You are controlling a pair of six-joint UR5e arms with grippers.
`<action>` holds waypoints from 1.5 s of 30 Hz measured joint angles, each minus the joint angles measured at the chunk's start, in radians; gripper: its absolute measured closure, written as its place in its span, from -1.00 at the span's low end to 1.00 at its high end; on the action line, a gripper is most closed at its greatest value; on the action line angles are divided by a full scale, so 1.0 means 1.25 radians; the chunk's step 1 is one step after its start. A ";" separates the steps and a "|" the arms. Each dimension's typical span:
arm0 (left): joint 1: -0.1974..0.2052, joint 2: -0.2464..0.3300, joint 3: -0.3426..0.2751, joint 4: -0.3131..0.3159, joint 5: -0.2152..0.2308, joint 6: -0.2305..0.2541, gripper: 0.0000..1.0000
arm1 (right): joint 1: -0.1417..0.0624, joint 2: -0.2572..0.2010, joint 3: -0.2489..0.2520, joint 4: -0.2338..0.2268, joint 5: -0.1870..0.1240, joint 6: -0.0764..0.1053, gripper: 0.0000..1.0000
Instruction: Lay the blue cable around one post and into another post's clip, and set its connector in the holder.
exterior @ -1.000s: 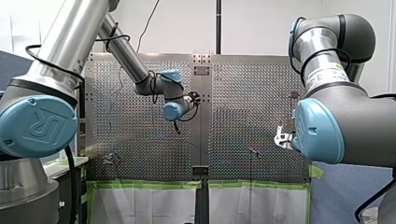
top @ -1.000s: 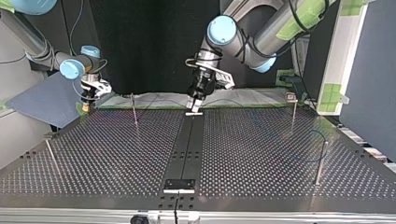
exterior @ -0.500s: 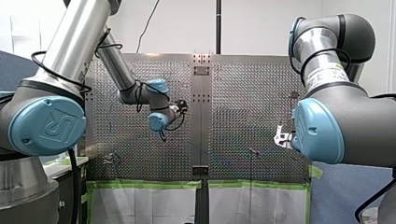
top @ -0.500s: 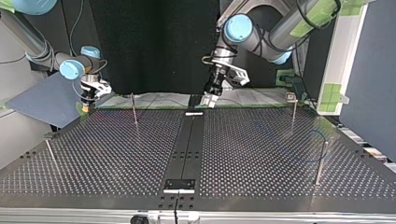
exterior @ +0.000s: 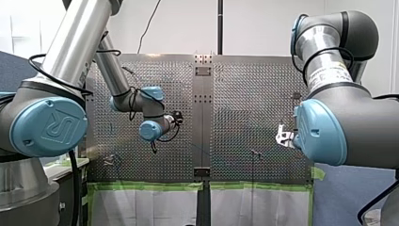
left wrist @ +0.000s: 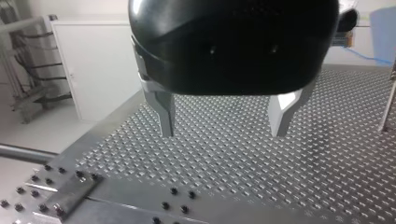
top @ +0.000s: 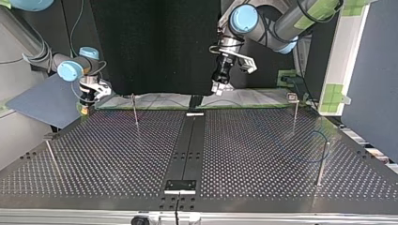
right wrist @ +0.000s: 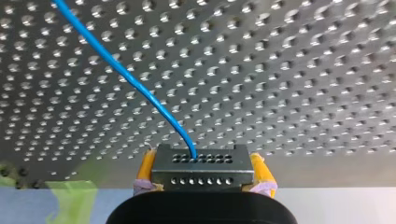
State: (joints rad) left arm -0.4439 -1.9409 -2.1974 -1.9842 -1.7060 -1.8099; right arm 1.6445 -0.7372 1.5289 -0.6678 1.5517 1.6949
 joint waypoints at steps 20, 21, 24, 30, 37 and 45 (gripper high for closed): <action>0.000 0.000 -0.146 -0.091 -0.063 0.097 -1.00 | 0.038 -0.082 0.033 0.032 0.027 -0.008 1.00; 0.000 0.000 -0.153 -0.091 -0.063 0.097 -1.00 | 0.040 -0.086 0.039 0.028 0.029 -0.008 1.00; 0.000 0.000 -0.171 -0.091 -0.063 0.098 -1.00 | 0.047 -0.099 0.058 0.017 0.035 -0.009 1.00; 0.000 0.000 -0.213 -0.092 -0.063 0.098 -1.00 | 0.063 -0.139 0.087 0.021 0.045 -0.010 1.00; 0.001 0.000 -0.245 -0.085 -0.063 0.098 -1.00 | 0.078 -0.190 0.092 0.053 0.061 -0.008 1.00; 0.005 0.000 -0.243 -0.040 -0.052 0.075 -1.00 | 0.089 -0.241 0.096 0.064 0.067 0.000 1.00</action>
State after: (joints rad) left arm -0.4373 -1.9409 -2.5011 -2.0343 -1.7706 -1.7158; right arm 1.7561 -1.0388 1.6484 -0.5875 1.6349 1.6950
